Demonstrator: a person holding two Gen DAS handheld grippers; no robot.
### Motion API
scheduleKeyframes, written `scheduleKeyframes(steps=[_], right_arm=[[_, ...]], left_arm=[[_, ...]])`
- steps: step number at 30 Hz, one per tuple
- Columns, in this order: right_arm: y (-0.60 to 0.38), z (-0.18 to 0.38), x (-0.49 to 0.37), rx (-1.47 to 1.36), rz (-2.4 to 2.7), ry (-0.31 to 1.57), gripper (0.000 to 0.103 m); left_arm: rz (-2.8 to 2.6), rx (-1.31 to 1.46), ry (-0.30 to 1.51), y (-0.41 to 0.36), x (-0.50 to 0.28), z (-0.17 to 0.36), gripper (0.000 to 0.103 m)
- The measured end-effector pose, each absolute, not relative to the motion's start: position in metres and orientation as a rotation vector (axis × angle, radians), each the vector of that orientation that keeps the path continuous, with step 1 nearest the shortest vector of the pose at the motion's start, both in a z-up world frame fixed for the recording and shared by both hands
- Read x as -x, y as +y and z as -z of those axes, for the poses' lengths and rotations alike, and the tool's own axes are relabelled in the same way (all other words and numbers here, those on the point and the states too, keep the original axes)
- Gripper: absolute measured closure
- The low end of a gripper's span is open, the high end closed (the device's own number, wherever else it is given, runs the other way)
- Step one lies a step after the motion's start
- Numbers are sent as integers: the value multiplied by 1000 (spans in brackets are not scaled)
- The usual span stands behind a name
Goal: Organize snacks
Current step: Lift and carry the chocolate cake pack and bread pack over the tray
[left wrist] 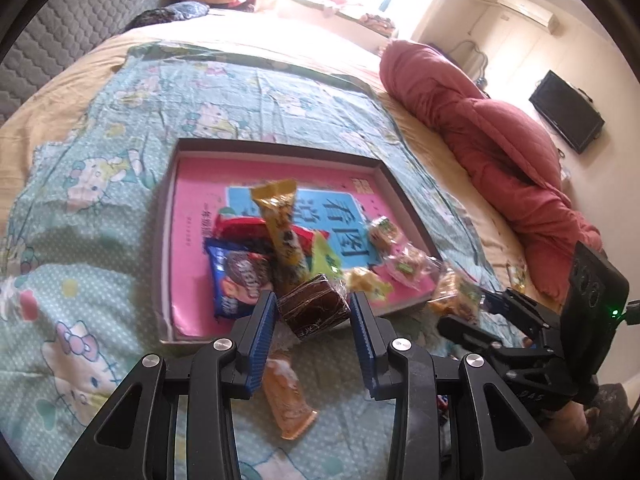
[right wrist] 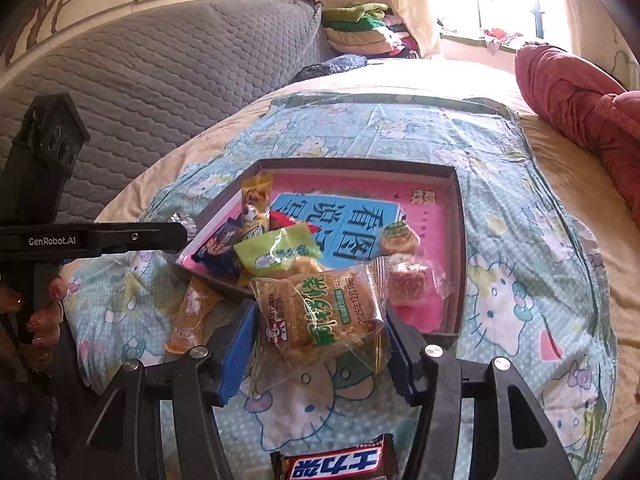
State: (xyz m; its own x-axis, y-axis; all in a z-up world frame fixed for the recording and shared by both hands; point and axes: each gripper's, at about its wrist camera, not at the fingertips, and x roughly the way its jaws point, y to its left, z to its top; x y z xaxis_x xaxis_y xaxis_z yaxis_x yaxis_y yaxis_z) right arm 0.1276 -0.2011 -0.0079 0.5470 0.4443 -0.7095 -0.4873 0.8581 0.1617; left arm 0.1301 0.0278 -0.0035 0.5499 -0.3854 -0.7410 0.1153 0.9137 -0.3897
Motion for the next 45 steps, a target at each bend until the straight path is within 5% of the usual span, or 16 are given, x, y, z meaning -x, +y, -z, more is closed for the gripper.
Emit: scheduleKeyframes(steps=[45], right_arm=[[-207,10,-163,16,-449,796,44]], left_arm=[[254,241,1044,20,-157,61,63]])
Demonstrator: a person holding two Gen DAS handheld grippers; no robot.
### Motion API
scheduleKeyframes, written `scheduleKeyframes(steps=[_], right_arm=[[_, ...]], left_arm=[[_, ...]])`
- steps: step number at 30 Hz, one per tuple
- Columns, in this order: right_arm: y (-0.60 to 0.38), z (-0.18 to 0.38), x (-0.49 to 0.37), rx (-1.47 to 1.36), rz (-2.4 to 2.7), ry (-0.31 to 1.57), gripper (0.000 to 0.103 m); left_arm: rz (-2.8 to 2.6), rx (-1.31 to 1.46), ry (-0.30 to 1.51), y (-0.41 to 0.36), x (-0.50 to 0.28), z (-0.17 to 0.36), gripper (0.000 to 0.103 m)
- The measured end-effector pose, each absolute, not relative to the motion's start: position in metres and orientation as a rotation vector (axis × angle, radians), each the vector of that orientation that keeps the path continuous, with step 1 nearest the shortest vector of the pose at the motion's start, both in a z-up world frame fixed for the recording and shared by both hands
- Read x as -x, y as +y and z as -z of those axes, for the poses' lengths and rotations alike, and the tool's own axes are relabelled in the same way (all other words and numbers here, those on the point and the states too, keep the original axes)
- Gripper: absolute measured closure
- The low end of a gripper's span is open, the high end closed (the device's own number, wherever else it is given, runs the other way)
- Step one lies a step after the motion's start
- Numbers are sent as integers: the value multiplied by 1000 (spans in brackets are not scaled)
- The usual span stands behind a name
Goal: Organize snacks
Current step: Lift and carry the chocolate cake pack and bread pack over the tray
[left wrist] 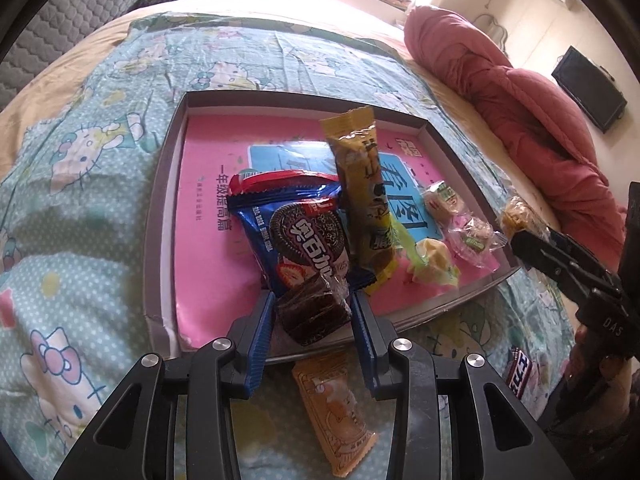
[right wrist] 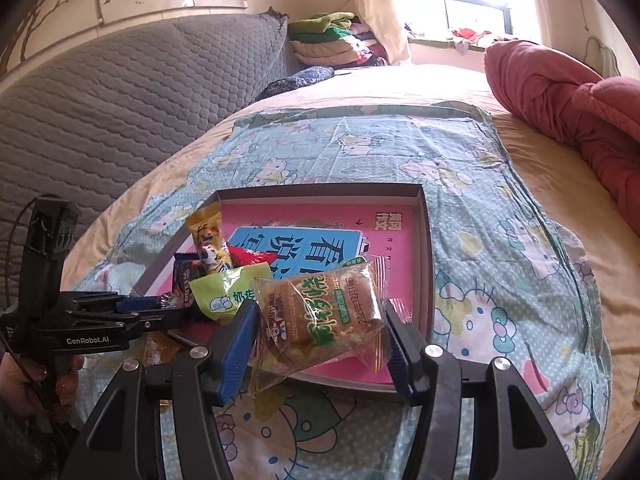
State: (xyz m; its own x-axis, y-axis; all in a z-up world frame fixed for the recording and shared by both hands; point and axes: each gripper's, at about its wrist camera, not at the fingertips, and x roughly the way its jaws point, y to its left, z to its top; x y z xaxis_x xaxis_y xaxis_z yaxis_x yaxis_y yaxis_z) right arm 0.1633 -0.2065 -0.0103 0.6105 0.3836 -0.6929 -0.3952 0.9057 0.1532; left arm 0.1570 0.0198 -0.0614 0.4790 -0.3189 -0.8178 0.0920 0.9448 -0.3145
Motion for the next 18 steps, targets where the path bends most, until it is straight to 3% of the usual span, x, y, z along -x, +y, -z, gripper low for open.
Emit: scheduleKeyframes(steps=[18], right_arm=[[-172,33,-171,167,-459,831,43]], left_arm=[[258,239,1046,19,-159,63,63]])
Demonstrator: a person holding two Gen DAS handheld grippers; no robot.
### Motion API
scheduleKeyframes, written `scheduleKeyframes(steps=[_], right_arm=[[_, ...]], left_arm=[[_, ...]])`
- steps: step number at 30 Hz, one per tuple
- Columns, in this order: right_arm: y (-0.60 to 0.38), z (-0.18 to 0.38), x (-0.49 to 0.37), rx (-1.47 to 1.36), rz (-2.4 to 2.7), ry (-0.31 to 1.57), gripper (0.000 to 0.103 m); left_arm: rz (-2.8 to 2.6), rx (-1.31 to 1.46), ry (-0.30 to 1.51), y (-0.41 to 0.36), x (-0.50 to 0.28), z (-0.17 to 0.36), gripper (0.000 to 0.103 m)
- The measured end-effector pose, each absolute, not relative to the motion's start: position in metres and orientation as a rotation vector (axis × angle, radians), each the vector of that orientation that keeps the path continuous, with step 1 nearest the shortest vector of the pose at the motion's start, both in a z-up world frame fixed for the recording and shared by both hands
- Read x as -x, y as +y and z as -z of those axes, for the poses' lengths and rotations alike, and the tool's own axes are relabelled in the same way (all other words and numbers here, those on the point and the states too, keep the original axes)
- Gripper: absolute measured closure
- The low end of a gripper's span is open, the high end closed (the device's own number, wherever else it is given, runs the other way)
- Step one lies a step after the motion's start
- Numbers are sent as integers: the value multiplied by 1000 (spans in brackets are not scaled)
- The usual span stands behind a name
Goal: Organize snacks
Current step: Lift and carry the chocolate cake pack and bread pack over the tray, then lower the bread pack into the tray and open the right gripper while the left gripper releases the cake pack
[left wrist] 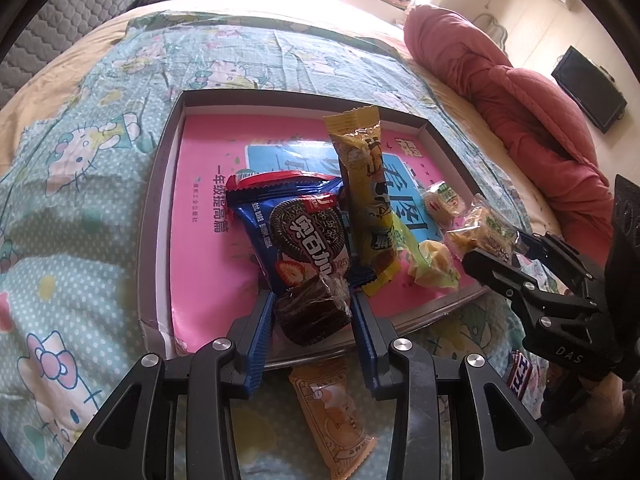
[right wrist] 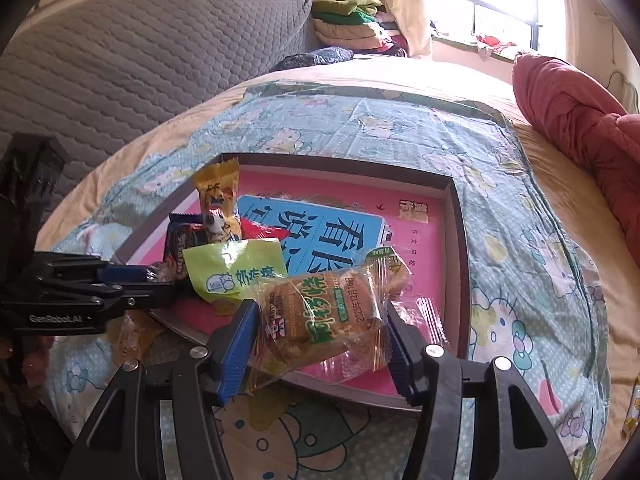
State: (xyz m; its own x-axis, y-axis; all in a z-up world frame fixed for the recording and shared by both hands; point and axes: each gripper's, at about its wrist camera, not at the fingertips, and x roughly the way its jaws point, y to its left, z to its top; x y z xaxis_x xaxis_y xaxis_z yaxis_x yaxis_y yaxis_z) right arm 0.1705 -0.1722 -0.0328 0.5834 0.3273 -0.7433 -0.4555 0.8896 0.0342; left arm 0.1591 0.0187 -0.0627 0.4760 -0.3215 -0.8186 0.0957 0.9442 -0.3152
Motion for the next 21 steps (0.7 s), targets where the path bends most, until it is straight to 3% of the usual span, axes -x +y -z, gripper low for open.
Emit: scheduleKeyframes(steps=[21], right_arm=[[-171,25,-169,161,-473,815,43]], left_arm=[[261,245,1048,19,-157,61,63]])
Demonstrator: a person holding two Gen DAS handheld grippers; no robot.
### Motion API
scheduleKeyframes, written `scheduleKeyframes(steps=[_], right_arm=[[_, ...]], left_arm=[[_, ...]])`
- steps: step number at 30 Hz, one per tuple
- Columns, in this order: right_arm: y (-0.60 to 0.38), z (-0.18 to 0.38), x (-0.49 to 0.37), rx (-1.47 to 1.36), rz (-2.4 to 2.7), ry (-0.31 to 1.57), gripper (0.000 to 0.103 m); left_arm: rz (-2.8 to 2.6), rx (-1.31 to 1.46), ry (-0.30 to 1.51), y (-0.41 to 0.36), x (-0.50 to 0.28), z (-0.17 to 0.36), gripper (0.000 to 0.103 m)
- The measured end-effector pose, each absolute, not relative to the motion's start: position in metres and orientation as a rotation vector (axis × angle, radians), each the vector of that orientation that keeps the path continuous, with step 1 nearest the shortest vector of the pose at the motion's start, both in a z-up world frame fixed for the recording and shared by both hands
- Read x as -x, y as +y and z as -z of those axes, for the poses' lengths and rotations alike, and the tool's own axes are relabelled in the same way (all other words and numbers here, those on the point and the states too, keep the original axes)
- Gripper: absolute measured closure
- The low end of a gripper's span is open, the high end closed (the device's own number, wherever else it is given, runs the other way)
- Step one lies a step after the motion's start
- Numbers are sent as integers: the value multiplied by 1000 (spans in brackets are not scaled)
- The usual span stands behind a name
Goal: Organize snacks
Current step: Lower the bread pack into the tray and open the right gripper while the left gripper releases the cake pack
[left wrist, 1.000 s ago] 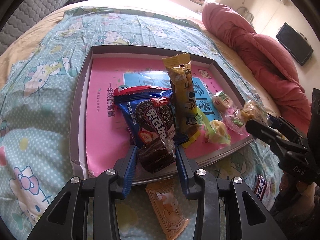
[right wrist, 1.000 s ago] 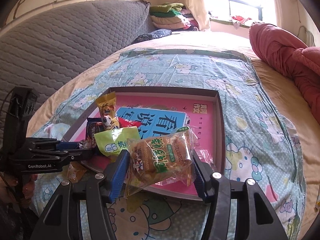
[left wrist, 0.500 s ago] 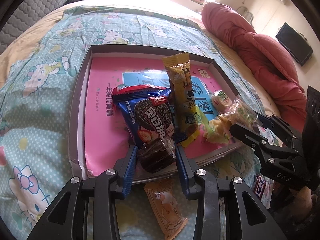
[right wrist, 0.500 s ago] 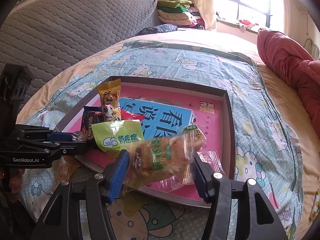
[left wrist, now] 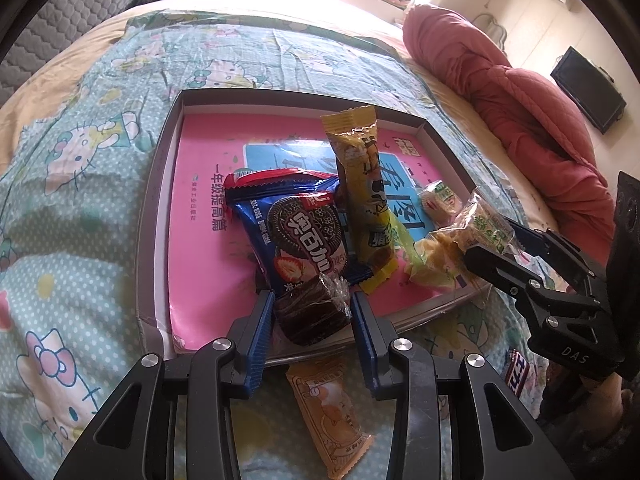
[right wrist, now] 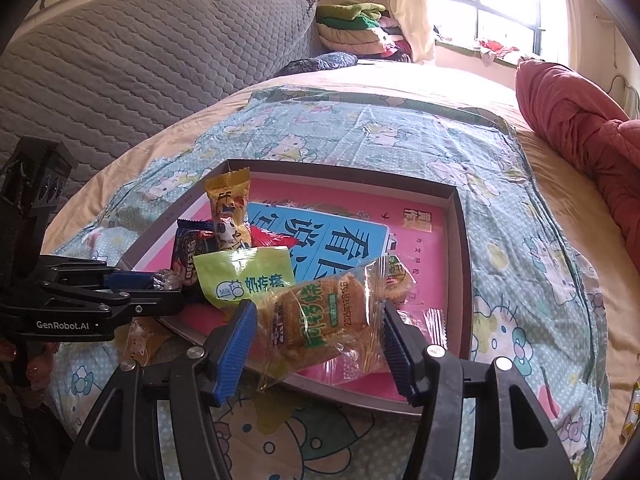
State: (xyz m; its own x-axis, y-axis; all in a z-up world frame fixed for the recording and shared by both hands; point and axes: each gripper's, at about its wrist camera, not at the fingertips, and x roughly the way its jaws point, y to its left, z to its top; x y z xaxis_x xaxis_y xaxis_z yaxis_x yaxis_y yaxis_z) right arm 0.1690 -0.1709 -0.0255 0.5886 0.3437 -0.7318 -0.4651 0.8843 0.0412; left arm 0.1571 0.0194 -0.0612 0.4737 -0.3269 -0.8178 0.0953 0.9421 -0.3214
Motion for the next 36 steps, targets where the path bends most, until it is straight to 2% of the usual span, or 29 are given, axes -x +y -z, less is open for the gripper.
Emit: scheduleKeyframes(steps=[20,26,36], right_arm=[[-168,32,-181,271,-354,791,42],[-172,31,-183,250,-349,800,39],[-181,26,-184,182,-352,798,39]], left_arm=[[260,242,1052,19,-157,60,63],[258,247,1053,19,-157,59,63],[253,251,1050,21,-155,55,62]])
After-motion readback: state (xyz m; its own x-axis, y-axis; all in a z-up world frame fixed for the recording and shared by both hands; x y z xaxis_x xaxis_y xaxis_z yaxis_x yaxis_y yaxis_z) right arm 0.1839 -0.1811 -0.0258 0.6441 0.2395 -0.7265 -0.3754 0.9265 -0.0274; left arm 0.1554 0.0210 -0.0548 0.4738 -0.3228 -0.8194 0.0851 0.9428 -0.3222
